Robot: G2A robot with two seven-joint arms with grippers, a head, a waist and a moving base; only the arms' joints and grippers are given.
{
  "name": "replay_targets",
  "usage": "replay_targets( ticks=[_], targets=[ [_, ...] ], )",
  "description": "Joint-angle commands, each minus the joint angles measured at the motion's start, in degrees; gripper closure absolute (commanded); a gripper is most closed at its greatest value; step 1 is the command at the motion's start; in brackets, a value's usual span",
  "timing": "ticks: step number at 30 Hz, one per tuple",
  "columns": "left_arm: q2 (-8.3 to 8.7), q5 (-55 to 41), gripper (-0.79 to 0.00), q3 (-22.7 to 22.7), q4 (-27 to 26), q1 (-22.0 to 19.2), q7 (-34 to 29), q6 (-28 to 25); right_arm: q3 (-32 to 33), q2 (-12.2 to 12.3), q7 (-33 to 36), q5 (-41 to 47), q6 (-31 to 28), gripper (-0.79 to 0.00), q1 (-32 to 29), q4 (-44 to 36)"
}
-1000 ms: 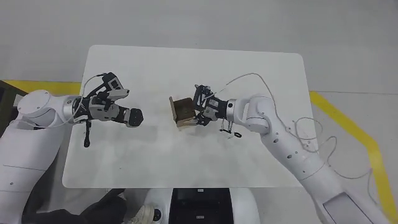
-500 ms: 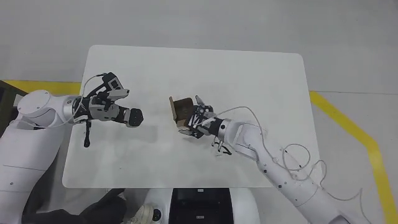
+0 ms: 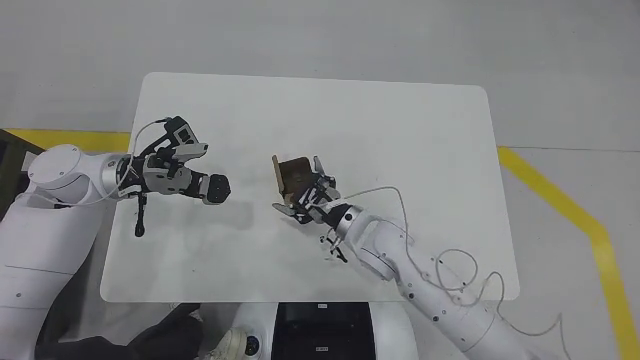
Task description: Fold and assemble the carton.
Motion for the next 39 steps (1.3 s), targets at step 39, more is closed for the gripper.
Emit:
replay_targets(
  ticks=[39],
  targets=[
    [0.0,0.0,-0.785,0.0,0.0,0.0,0.0,0.0,15.5,1.0,8.2,-8.2,18.4,-0.785,-12.6,-7.8]
  ],
)
